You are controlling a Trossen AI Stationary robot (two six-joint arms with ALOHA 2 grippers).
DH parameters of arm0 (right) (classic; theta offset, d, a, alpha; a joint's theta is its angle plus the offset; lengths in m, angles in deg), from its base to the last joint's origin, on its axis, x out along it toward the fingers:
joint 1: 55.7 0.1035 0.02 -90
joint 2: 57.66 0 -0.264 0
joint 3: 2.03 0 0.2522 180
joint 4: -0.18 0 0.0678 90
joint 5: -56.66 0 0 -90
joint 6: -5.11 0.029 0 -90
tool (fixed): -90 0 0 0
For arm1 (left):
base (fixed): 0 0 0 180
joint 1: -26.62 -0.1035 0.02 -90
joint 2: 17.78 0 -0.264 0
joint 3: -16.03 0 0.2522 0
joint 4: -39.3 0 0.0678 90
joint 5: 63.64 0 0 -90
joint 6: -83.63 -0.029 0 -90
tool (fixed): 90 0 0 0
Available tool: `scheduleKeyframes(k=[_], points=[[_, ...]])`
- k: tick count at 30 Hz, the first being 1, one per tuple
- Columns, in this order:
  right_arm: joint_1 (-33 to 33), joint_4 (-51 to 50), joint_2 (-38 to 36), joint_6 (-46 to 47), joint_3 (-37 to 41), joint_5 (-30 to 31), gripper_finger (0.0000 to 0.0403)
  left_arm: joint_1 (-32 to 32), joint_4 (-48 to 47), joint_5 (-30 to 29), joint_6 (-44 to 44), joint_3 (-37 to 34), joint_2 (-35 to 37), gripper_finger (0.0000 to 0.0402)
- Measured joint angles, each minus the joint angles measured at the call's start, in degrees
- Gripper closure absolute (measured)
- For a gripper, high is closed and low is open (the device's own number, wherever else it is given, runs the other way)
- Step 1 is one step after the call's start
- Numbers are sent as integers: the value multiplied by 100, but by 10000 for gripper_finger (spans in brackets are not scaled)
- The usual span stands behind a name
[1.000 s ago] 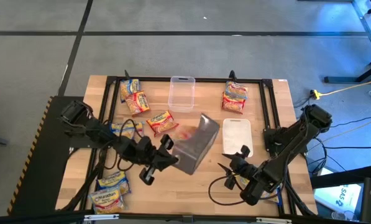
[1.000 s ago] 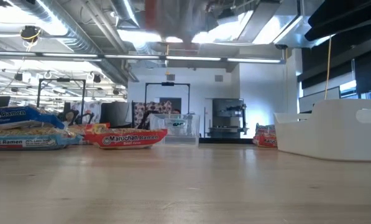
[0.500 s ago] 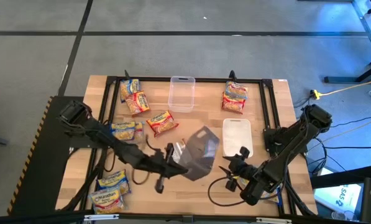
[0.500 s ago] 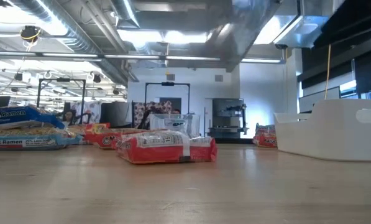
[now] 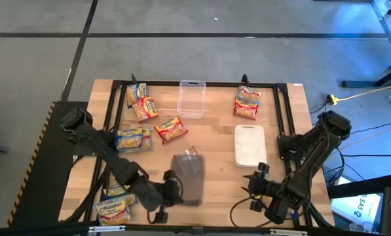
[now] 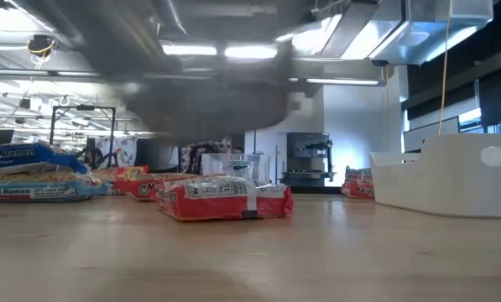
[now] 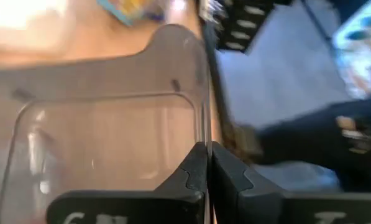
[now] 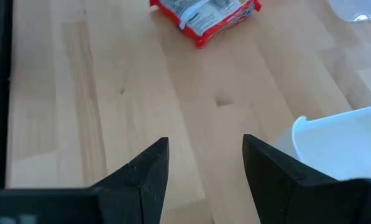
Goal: Sort Maruchan noodles
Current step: Remove the red noodle pack from the gray bin
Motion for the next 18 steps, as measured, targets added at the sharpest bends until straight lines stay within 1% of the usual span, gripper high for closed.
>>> scheduleKeyframes(k=[2,4,6,11,18], points=[[-15,-1,0,2,0,11,226,101,-110,288,393,2,0,401],[-21,-1,0,2,0,23,226,191,-158,552,593,-5,-39,401],[-22,3,0,7,0,91,226,244,-164,622,644,2,-152,401],[-15,58,-2,46,0,169,226,222,-284,430,555,-11,-536,401],[-15,294,-2,25,0,239,226,-56,-104,152,253,-11,-1070,401]])
